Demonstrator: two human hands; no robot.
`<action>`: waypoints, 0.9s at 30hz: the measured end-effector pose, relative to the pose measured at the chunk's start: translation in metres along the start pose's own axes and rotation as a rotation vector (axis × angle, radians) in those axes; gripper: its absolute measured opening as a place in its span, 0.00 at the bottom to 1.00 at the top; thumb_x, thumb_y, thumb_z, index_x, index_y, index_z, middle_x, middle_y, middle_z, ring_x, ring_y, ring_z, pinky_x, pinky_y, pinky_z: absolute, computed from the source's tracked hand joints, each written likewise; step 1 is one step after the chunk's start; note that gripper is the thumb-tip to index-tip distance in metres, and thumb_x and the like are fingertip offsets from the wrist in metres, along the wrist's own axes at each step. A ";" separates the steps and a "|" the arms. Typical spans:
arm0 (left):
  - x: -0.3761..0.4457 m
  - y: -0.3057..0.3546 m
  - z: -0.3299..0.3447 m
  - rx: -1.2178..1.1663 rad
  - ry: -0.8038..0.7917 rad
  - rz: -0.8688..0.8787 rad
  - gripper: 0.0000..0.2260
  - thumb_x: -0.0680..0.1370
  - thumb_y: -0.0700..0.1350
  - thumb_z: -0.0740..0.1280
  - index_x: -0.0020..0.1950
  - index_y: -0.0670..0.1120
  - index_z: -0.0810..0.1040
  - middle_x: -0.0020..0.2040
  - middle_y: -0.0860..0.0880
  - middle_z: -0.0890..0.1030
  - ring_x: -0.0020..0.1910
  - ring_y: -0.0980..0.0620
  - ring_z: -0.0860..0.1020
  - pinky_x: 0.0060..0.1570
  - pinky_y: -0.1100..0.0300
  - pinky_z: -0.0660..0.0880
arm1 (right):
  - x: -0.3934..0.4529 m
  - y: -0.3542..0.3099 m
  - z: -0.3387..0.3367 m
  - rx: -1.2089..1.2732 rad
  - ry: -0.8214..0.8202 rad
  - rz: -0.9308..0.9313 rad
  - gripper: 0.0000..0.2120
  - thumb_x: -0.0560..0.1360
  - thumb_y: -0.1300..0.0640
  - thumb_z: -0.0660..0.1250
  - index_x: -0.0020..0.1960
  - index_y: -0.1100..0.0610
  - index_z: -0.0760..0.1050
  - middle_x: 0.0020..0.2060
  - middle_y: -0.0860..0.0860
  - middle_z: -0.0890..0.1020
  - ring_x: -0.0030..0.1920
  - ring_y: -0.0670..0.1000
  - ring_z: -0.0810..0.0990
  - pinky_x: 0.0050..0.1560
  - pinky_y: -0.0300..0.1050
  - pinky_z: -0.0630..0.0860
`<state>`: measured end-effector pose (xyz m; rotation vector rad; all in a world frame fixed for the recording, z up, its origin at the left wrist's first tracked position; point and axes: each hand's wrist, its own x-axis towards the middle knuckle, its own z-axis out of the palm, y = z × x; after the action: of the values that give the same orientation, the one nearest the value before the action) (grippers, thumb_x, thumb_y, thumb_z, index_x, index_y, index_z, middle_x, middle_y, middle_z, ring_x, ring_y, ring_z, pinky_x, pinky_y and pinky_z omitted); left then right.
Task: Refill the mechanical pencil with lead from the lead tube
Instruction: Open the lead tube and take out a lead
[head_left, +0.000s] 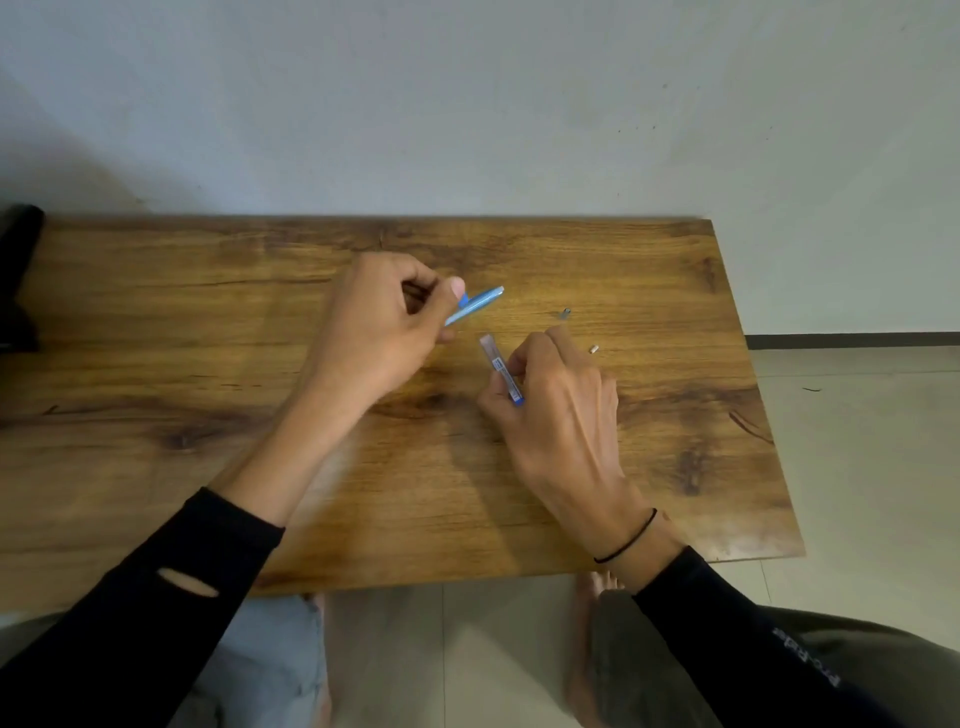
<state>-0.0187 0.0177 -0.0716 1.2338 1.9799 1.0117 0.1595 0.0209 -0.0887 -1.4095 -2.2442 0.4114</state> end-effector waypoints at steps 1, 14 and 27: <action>0.002 -0.001 -0.004 -0.002 0.002 0.004 0.09 0.83 0.49 0.74 0.43 0.53 0.86 0.34 0.54 0.88 0.33 0.61 0.88 0.36 0.60 0.84 | 0.001 0.001 -0.002 0.015 0.018 0.000 0.08 0.76 0.58 0.74 0.44 0.60 0.76 0.41 0.54 0.80 0.36 0.56 0.77 0.34 0.45 0.64; -0.013 -0.010 0.025 0.150 -0.075 0.037 0.09 0.81 0.45 0.76 0.43 0.44 0.90 0.35 0.48 0.89 0.37 0.51 0.89 0.48 0.48 0.87 | 0.015 0.015 -0.016 0.048 0.125 -0.020 0.07 0.75 0.56 0.74 0.45 0.58 0.78 0.42 0.52 0.81 0.36 0.56 0.80 0.31 0.51 0.76; -0.015 0.005 0.027 -1.531 -0.371 -0.586 0.52 0.81 0.77 0.41 0.78 0.34 0.74 0.73 0.31 0.80 0.75 0.35 0.78 0.70 0.47 0.76 | 0.040 0.024 -0.045 0.196 -0.014 -0.386 0.05 0.77 0.64 0.73 0.52 0.64 0.79 0.45 0.55 0.85 0.41 0.58 0.83 0.38 0.60 0.82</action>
<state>0.0110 0.0130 -0.0802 -0.0470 0.6831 1.3323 0.1866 0.0683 -0.0527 -0.8533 -2.3435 0.4917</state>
